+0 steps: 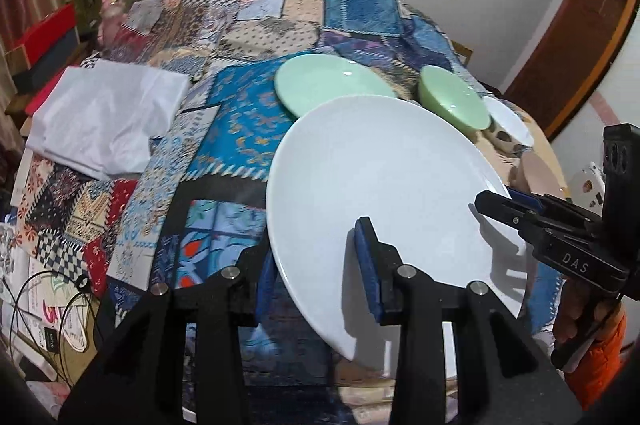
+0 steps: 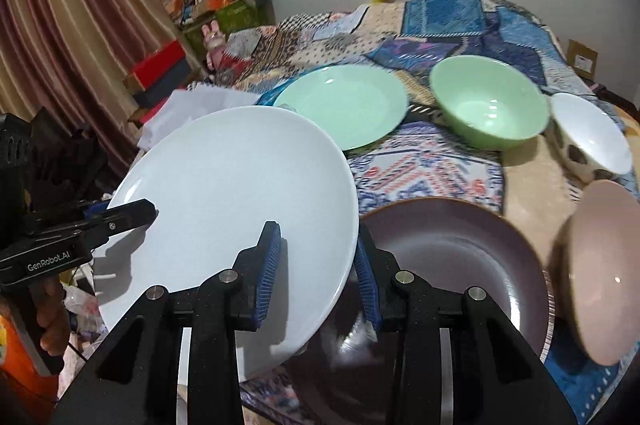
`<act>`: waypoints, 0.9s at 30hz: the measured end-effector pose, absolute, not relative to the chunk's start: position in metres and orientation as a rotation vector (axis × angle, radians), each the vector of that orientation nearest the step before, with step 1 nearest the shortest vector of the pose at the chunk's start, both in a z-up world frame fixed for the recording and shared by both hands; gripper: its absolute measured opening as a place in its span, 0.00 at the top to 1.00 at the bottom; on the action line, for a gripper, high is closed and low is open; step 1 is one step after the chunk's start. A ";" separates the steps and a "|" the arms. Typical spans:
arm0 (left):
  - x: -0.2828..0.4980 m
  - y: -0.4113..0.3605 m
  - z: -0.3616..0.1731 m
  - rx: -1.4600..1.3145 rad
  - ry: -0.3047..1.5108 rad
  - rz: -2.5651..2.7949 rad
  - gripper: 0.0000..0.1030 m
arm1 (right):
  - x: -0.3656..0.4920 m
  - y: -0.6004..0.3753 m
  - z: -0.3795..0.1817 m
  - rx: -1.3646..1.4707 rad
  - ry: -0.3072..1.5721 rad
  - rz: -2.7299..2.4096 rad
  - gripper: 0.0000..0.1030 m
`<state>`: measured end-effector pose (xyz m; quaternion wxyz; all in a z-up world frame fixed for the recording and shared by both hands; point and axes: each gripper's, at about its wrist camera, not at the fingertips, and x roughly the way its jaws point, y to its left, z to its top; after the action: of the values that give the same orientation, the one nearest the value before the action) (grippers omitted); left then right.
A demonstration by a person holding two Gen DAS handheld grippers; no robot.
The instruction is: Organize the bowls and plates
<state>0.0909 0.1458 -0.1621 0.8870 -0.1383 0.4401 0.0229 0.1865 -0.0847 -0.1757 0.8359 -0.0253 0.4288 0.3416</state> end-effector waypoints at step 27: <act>0.116 0.052 -0.162 -0.202 0.953 -0.121 0.64 | 0.176 -0.185 -0.176 0.047 0.891 0.571 0.67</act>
<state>0.1164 0.0516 -0.1618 0.8819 -0.0971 0.4576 -0.0583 0.1765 -0.1846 -0.1764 0.8629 0.0226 0.4250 0.2724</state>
